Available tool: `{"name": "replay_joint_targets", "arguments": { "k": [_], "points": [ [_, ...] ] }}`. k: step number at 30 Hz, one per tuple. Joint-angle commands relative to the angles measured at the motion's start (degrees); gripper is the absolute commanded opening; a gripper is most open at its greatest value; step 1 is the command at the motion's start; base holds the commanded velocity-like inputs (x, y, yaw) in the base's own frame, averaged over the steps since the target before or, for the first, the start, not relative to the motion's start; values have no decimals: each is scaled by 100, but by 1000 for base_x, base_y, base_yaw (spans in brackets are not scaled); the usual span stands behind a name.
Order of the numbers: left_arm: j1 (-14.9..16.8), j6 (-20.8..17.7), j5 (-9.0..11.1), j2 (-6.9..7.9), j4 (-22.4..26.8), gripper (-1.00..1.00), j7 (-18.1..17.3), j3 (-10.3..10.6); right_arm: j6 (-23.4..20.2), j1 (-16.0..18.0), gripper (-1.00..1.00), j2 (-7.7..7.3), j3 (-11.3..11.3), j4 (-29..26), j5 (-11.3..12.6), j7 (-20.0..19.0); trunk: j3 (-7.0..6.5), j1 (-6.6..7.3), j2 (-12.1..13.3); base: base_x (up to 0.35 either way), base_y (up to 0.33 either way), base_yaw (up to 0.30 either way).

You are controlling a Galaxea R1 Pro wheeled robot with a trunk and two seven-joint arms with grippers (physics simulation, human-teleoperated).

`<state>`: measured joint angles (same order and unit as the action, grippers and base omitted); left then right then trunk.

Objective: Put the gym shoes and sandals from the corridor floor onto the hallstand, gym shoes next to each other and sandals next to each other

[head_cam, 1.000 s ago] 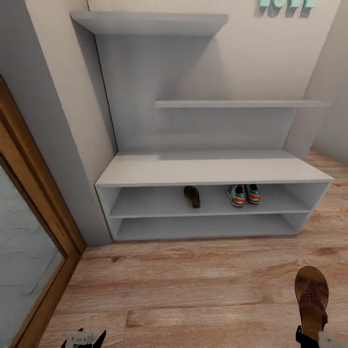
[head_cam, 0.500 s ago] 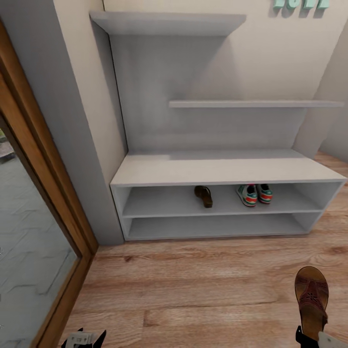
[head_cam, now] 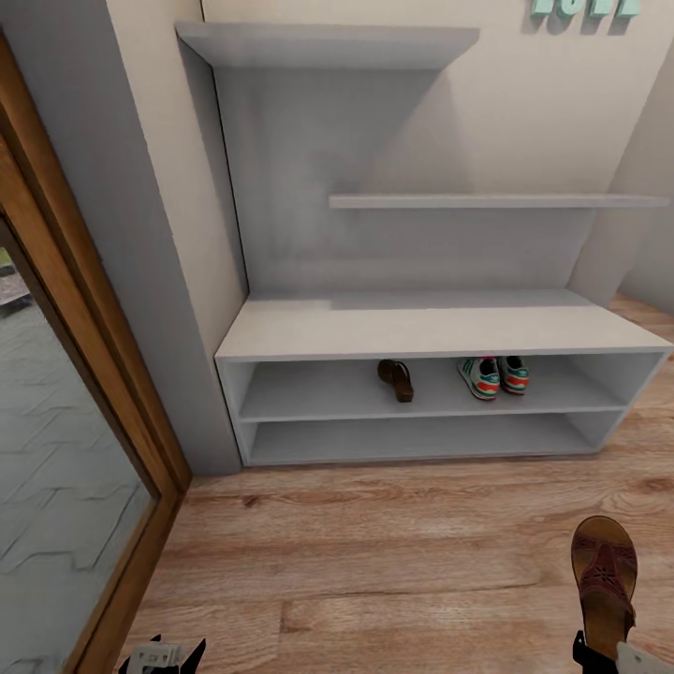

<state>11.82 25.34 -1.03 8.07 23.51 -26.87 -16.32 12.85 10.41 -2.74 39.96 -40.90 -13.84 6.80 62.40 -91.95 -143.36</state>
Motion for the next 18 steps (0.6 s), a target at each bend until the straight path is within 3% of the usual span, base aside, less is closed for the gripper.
{"name": "replay_joint_targets", "arguments": {
  "k": [1,13,16,17,18],
  "points": [
    [5,6,-11,-3,-5,100,-55,-47,15,5,-100,1,12,5,-44,19,4,1,-2,0,2,0],
    [20,29,-11,3,73,100,-187,-38,10,5,-100,1,10,9,-35,12,4,1,-2,0,0,0],
    [43,18,-15,23,84,100,-589,-38,8,5,-100,1,4,30,-43,3,4,1,-2,0,0,0],
    [57,6,-16,46,83,100,-881,-46,8,5,-100,1,-3,77,-48,1,4,1,-2,0,0,0],
    [149,-262,-9,232,80,100,-2173,-65,-14,5,-100,16,-853,293,-74,0,4,1,-2,0,0,0]
  ]
}}
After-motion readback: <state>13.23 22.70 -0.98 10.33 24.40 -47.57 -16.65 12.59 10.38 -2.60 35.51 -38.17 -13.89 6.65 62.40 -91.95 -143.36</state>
